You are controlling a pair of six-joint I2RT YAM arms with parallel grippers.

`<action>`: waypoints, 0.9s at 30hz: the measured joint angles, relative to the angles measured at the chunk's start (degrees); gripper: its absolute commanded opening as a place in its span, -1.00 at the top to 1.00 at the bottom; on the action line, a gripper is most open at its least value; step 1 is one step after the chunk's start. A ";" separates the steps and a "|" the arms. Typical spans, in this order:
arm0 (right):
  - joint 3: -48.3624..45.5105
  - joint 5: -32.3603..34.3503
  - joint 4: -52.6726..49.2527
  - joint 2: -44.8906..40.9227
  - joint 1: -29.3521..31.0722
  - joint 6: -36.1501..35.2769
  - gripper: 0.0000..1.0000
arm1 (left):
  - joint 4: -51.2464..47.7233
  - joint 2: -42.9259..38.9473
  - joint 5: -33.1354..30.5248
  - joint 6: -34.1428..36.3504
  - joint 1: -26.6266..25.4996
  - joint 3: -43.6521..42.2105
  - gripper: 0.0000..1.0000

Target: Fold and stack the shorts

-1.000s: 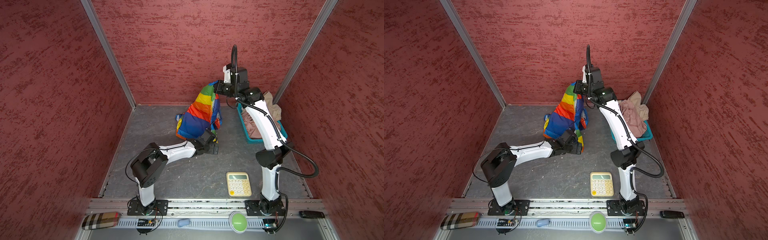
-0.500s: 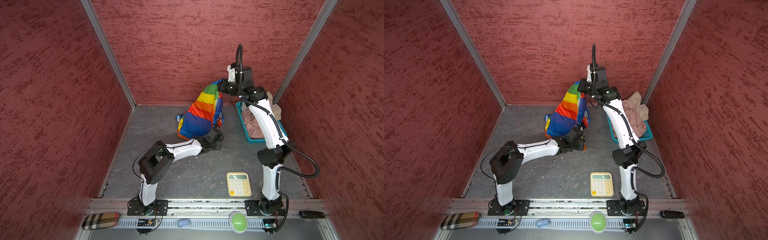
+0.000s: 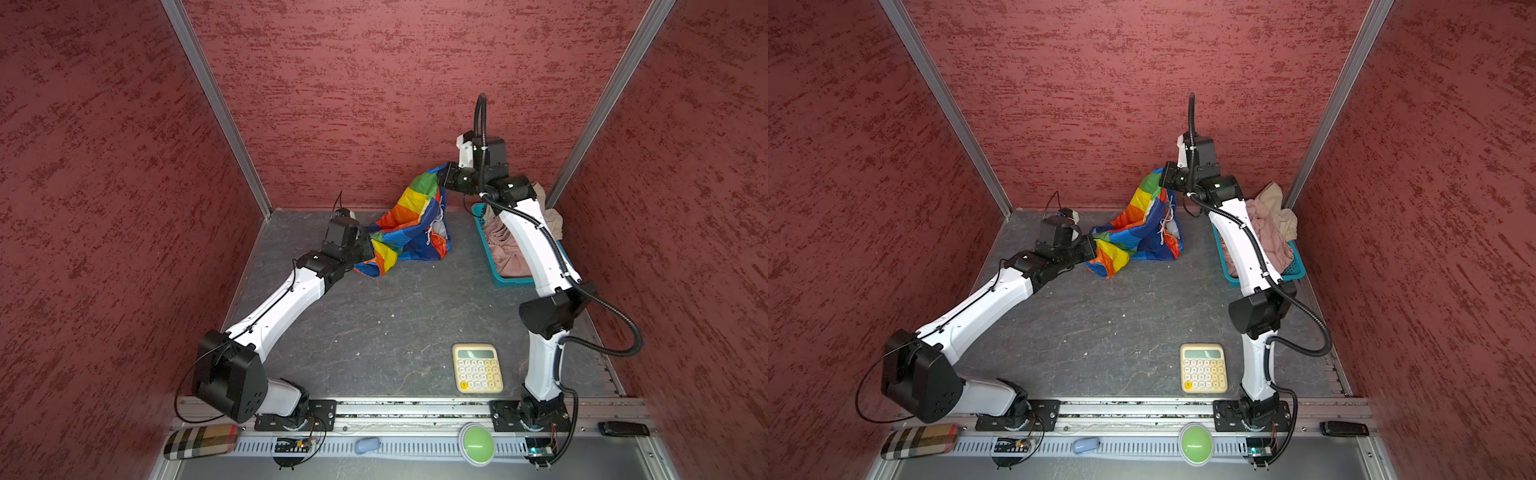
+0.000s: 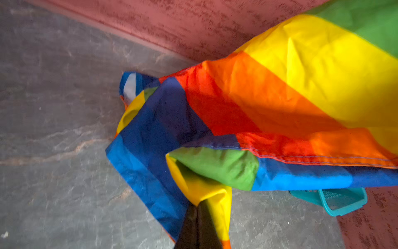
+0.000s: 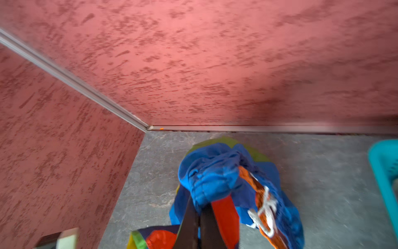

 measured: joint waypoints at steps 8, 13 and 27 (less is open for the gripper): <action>4.11 -0.96 -0.83 11.96 15.43 -3.19 1.00 | -4.39 -4.87 11.23 -7.10 30.32 -11.76 1.00; 3.52 -3.54 -2.47 21.55 22.05 -3.63 1.00 | -4.52 -8.96 17.00 -8.33 36.20 -10.08 0.98; -19.28 -6.12 0.04 4.98 17.68 -5.20 -0.88 | -8.68 -8.55 16.98 -10.38 36.59 -7.43 -0.99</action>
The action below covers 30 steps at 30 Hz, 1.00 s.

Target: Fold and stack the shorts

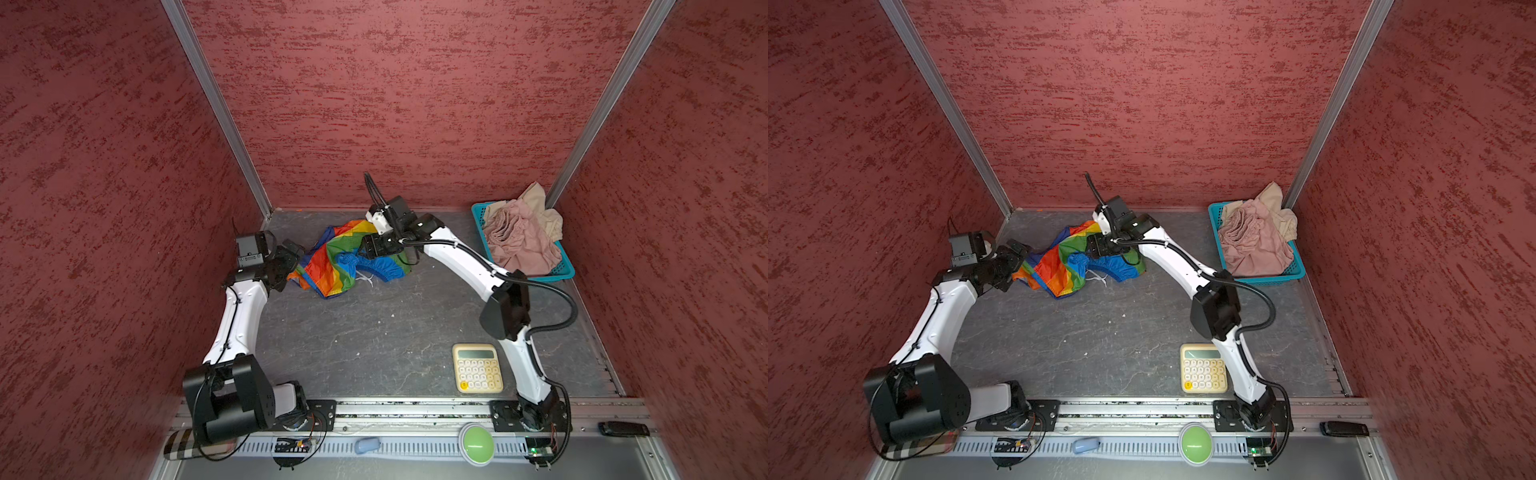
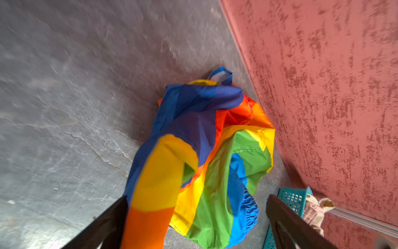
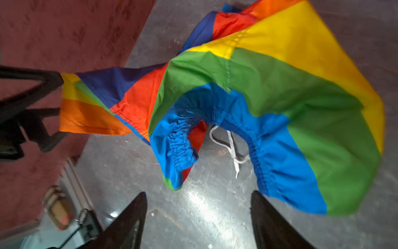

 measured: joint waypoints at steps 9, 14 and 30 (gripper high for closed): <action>-28.28 0.15 14.25 -10.19 -6.23 4.31 -0.98 | -2.89 -4.17 -9.22 5.49 -13.81 8.96 -0.99; -36.35 -0.42 21.73 -5.90 -5.68 9.94 -0.98 | -5.79 3.63 -9.60 9.64 -23.50 14.56 -0.99; -43.52 0.90 50.64 0.33 -5.11 32.98 -0.27 | -16.81 25.14 -17.99 22.16 -33.75 26.38 -0.99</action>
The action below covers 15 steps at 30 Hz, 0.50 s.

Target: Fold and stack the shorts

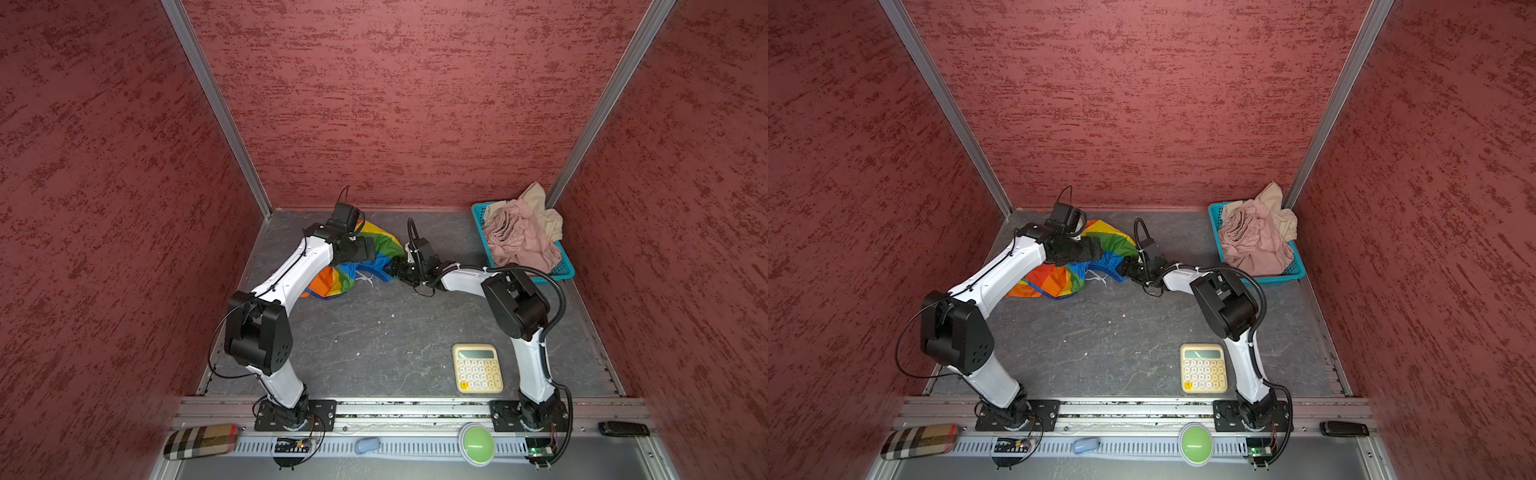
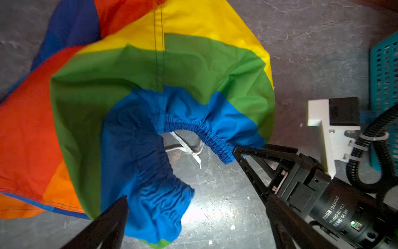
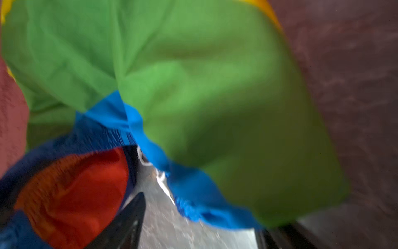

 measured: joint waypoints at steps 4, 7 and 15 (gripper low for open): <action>3.23 0.96 2.34 3.67 0.00 2.58 0.32 | -0.59 2.25 -4.72 4.15 -1.40 1.62 -0.99; 4.85 1.66 2.56 5.35 -0.07 2.93 0.80 | -1.62 5.79 -8.15 7.19 -3.28 3.85 -0.87; 6.62 2.03 1.16 4.79 -1.88 -0.02 1.00 | -5.18 13.94 -15.30 10.19 -4.20 5.88 -0.68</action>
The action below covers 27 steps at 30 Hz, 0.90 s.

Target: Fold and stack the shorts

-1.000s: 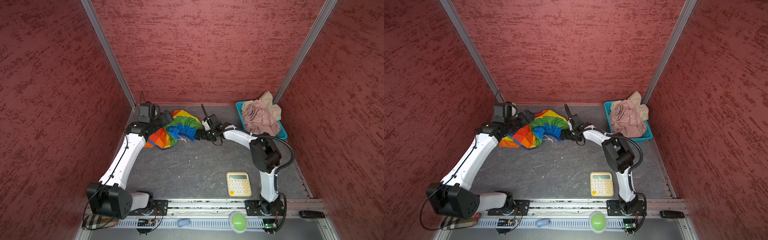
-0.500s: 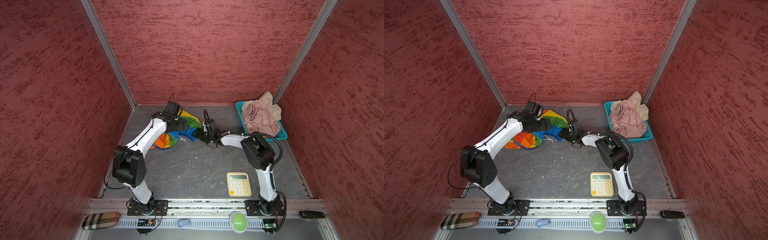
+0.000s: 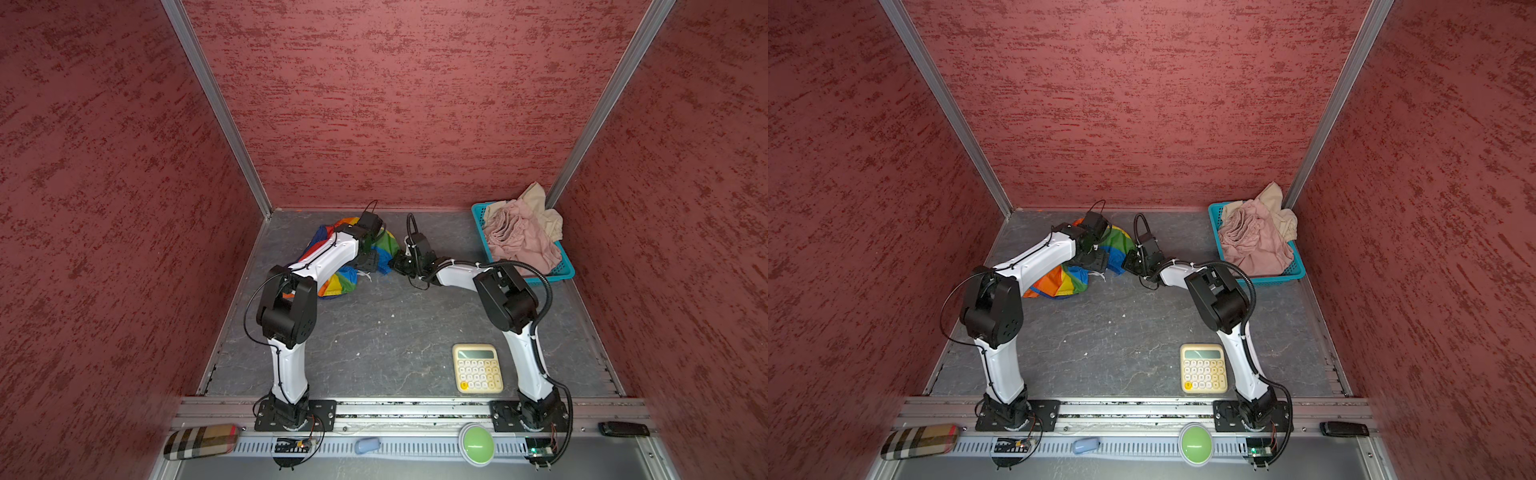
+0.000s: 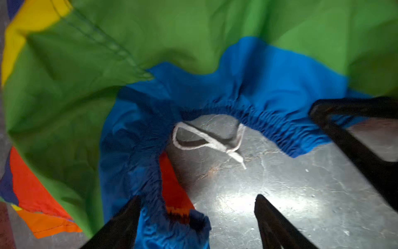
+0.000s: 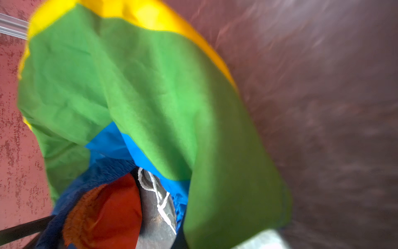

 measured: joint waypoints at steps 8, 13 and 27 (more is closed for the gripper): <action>11.80 2.12 -16.57 -6.51 -4.92 -11.54 1.00 | -0.81 0.31 3.19 -2.25 2.86 4.74 -0.71; 30.21 7.13 -29.35 -13.00 -5.97 -21.31 1.00 | 1.90 -5.57 14.38 -6.60 5.53 6.38 -0.97; 52.30 8.59 -38.47 -6.97 7.61 -24.70 1.00 | 26.84 -28.15 41.27 -30.34 22.38 -12.48 -0.99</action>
